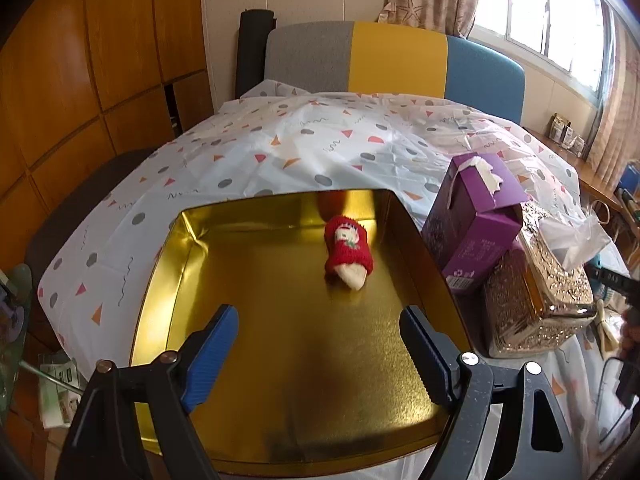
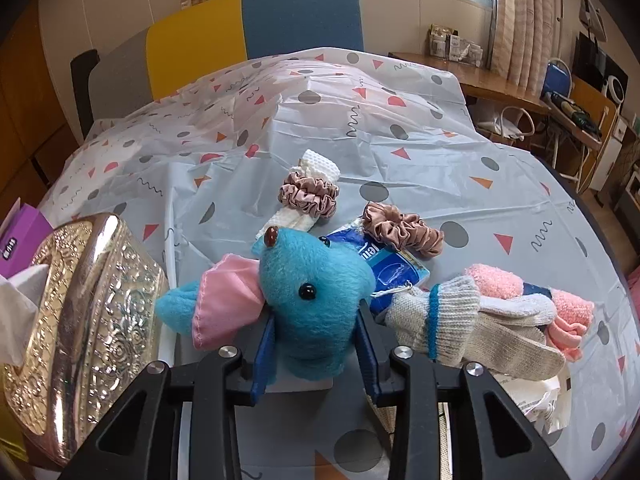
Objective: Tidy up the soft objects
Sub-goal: 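Carry the blue plush elephant into the gold tray with the right tool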
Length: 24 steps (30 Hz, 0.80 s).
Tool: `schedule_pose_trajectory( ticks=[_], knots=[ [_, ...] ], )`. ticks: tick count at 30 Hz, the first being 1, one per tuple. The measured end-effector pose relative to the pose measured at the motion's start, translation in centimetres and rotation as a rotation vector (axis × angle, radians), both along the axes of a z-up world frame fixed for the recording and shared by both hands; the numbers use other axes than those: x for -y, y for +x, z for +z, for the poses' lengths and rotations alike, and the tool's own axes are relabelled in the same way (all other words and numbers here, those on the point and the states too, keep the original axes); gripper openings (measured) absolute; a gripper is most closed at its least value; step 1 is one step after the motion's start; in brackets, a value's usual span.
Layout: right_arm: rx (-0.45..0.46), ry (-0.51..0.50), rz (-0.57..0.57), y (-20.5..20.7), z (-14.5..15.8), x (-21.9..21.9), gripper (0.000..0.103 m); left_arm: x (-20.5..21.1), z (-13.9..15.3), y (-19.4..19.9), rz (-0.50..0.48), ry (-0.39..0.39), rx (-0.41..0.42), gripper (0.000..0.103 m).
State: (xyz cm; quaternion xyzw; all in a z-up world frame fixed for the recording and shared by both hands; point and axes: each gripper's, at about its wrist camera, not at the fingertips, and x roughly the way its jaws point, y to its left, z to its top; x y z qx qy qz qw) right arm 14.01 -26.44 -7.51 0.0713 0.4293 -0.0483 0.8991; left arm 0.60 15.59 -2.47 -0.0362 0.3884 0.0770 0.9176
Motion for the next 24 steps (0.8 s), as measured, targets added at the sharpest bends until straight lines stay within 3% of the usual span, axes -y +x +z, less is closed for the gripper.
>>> schedule_pose_trajectory(
  ticks=[7,15,20,24],
  knots=[
    [0.042,0.042,-0.04,0.9,2.7,0.1,0.035,-0.4,-0.4,-0.7,-0.003,-0.021,0.002,0.084],
    [0.137,0.035,-0.039,2.4,8.3,-1.4,0.035,-1.4,-0.6,-1.2,0.01,-0.046,-0.006,0.084],
    [0.231,0.065,0.061,2.0,12.6,-5.1,0.035,-2.7,-0.5,-1.7,0.048,-0.049,0.011,0.084],
    [0.274,0.091,0.227,0.6,14.6,-10.7,0.035,-4.2,0.1,-2.2,0.092,-0.05,0.035,0.085]
  ],
)
